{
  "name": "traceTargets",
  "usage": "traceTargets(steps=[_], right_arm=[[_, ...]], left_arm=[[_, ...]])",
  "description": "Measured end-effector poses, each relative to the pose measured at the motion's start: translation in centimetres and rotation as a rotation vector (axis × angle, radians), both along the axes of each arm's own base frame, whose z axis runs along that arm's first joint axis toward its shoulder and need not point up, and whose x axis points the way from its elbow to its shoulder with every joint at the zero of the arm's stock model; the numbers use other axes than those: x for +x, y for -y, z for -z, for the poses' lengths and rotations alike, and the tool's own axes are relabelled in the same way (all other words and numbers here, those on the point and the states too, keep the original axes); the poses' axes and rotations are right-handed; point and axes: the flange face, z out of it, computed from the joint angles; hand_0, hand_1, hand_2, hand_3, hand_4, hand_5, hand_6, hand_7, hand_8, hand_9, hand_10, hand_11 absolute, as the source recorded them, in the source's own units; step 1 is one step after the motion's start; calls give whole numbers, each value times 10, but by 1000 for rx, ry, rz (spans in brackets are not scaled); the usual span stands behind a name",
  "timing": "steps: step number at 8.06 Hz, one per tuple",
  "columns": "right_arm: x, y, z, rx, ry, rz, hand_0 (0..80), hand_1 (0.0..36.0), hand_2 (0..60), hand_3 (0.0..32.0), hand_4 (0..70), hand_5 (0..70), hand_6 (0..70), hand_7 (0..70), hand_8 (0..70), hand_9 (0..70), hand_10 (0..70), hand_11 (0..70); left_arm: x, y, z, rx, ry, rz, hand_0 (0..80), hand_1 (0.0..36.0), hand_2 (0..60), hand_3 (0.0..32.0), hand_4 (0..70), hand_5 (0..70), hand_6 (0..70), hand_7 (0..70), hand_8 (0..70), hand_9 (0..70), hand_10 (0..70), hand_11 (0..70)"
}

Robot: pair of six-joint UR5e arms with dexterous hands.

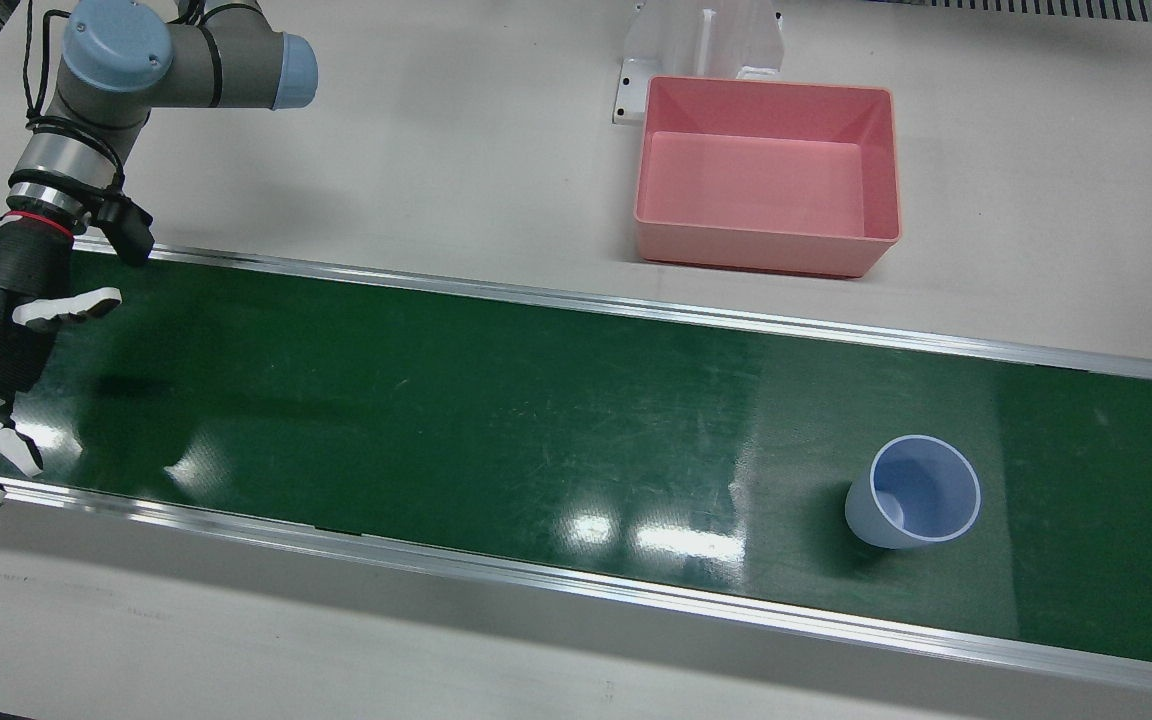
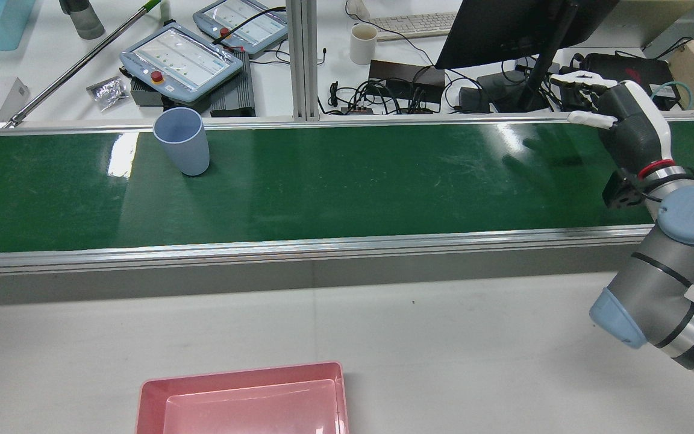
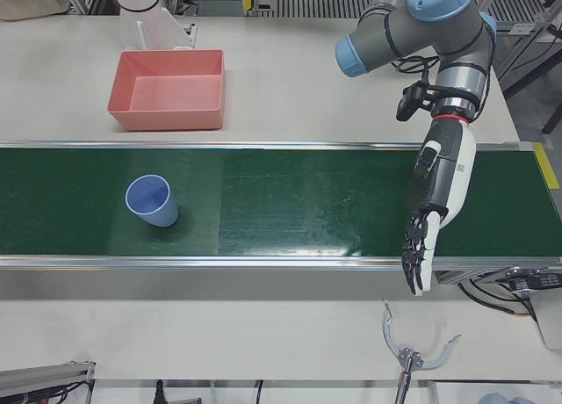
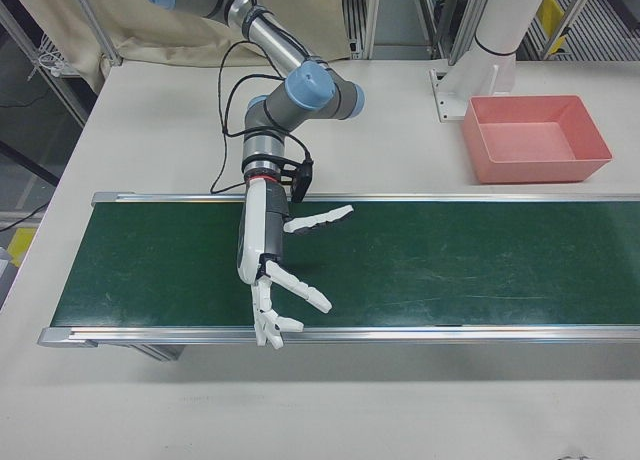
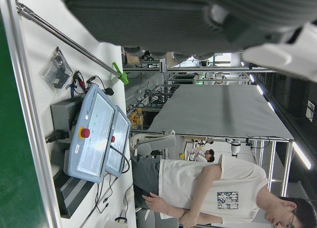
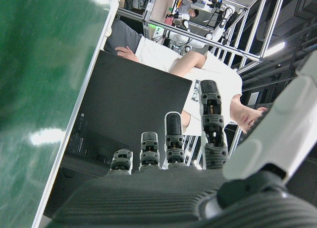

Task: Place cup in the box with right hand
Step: 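Lower the right hand toward the belt in the cup's path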

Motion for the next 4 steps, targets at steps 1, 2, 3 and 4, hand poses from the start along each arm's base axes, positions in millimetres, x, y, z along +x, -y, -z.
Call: traceTargets(steps=[1,2,3,4], right_arm=[[-5,-1,2,4,-2,9,421,0,0,54,294,19,73,406,74,162,42,63],[-11,-3,3,6,-4,20,422,0,0,68,273,20,70,397,73,159,39,59],[-16,-4,4,7,-6,29,423,0,0,70,270,20,70,398,73,159,36,55],[-21,-6,3,5,-12,37,422,0,0,66,274,20,70,399,75,160,37,57]], left_arm=[[0,0,0,0,0,0,0,0,0,0,0,0,0,0,0,0,0,0],[0,0,0,0,0,0,0,0,0,0,0,0,0,0,0,0,0,0],[0,0,0,0,0,0,0,0,0,0,0,0,0,0,0,0,0,0],[0,0,0,-1,0,0,0,0,0,0,0,0,0,0,0,0,0,0]])
